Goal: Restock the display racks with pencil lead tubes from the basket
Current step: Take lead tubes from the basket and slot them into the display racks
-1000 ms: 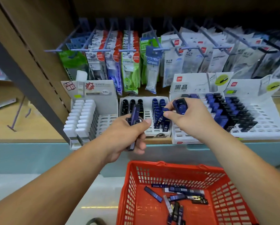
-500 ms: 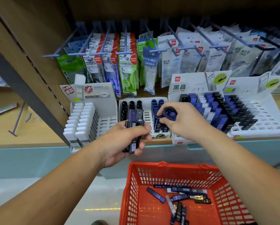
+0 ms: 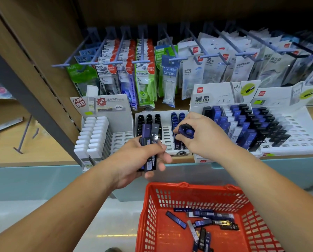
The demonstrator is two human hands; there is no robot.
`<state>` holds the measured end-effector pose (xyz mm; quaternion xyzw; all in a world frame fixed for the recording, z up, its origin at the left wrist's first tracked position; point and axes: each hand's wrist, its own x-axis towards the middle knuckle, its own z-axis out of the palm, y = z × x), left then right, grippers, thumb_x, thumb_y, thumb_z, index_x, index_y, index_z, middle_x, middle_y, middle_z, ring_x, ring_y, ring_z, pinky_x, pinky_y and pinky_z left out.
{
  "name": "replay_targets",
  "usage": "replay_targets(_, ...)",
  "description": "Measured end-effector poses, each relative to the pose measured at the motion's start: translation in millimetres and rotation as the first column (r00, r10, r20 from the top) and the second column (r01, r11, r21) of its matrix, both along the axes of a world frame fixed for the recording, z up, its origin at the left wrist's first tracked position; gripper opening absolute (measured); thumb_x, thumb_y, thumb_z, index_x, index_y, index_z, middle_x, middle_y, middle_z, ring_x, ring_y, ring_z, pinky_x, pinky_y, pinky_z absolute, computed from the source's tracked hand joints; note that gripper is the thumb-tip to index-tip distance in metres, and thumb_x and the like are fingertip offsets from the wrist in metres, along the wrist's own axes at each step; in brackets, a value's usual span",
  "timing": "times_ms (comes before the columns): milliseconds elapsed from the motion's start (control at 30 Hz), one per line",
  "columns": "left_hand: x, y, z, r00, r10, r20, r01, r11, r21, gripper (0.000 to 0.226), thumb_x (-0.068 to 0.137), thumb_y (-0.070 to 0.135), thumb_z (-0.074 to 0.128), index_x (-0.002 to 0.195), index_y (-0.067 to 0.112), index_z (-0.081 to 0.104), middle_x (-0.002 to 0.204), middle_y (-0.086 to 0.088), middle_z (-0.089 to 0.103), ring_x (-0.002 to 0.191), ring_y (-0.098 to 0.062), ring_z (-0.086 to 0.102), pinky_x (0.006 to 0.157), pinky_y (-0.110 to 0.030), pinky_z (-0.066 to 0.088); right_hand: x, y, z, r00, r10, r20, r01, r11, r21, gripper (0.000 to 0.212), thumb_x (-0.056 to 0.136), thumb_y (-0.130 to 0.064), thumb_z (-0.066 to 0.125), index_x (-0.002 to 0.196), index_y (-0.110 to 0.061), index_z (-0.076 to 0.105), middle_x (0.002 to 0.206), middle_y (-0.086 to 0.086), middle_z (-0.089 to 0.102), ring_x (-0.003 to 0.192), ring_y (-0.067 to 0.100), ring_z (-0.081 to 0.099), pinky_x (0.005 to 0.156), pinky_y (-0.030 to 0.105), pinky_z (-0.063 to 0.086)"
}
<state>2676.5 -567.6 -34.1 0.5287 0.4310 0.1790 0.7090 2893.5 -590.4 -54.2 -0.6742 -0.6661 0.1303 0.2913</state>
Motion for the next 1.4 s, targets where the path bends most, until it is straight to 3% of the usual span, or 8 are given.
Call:
replay_targets(67,0,-1,1,1.000,-0.025,-0.002,0.025,1.000,0.015,0.026,0.099,0.021,0.068,0.116,0.004,0.059,0.100,-0.021,0.076,0.067,-0.020,0.065,0.048,-0.027,0.036,-5,-4,12,0.974,-0.063,-0.218,0.073,0.996,0.040,0.008,0.088,-0.024,0.080,0.094,-0.027,0.077,0.097,-0.009,0.069,0.088,0.008,0.065,0.086,0.028,0.054)
replay_targets(200,1,-3,1,0.999,-0.054,-0.010,0.054,0.997,0.053,0.026,0.093,0.021,0.075,0.112,0.007,0.065,0.102,-0.024,0.076,0.080,-0.027,0.072,0.049,-0.027,0.040,-23,-16,34,0.805,-0.055,-0.591,0.025,0.998,-0.059,0.005,0.089,-0.025,0.080,0.088,-0.020,0.078,0.066,-0.009,0.070,0.050,0.001,0.054,0.048,0.018,0.045)
replay_targets(633,-6,0,3,0.984,0.176,0.034,-0.177,0.984,0.029,0.018,0.097,0.014,0.069,0.112,0.003,0.068,0.096,-0.021,0.078,0.085,-0.028,0.078,0.045,-0.025,0.046,-20,-11,27,0.609,-0.246,-0.754,0.175,0.969,-0.175,0.011,0.093,-0.022,0.076,0.092,-0.012,0.073,0.045,-0.005,0.050,0.040,0.015,0.043,0.043,0.025,0.037)
replay_targets(933,-9,5,-3,0.980,0.193,0.041,-0.197,0.970,0.146,0.021,0.096,0.021,0.073,0.099,0.000,0.072,0.081,-0.016,0.073,0.067,-0.019,0.062,0.047,-0.029,0.040,-9,-24,38,0.920,0.027,-0.391,-0.133,0.960,-0.248,0.020,0.082,-0.033,0.085,0.093,-0.020,0.074,0.072,-0.006,0.069,0.050,0.003,0.055,0.052,0.021,0.048)
replay_targets(1033,-9,3,-3,0.992,0.123,0.043,-0.128,0.976,0.179,0.020,0.096,0.020,0.072,0.096,0.000,0.074,0.078,-0.017,0.069,0.064,-0.019,0.058,0.048,-0.030,0.040,-16,-27,31,0.960,0.161,-0.229,-0.223,0.934,-0.278,0.029,0.080,-0.042,0.086,0.096,-0.023,0.072,0.087,0.001,0.073,0.072,0.012,0.065,0.073,0.035,0.056)
replay_targets(1100,-8,2,-1,0.991,0.120,0.056,-0.128,0.976,0.176,0.027,0.097,0.021,0.072,0.105,-0.005,0.071,0.080,-0.017,0.070,0.065,-0.020,0.058,0.048,-0.030,0.039,-22,-28,27,0.962,0.210,-0.173,-0.252,0.927,-0.277,0.025,0.085,-0.039,0.082,0.090,-0.020,0.067,0.075,-0.002,0.065,0.063,0.012,0.055,0.066,0.034,0.050)
replay_targets(1200,-10,4,2,0.988,0.136,0.066,-0.145,0.977,0.158,0.021,0.101,0.019,0.065,0.109,-0.001,0.063,0.087,-0.021,0.073,0.062,-0.021,0.061,0.047,-0.028,0.037,-20,-27,28,0.939,0.050,-0.341,-0.139,0.961,-0.240,0.021,0.095,-0.029,0.073,0.094,-0.010,0.063,0.058,-0.005,0.058,0.047,0.006,0.054,0.048,0.021,0.043)
replay_targets(1400,-12,3,-3,0.998,0.055,0.020,-0.057,0.981,0.187,0.019,0.093,0.007,0.074,0.099,0.004,0.056,0.093,-0.024,0.076,0.074,-0.027,0.070,0.055,-0.032,0.043,-26,-21,33,0.613,-0.174,-0.771,-0.025,0.971,-0.239,0.019,0.087,-0.026,0.082,0.093,-0.013,0.069,0.054,0.004,0.048,0.045,0.019,0.043,0.043,0.026,0.033)
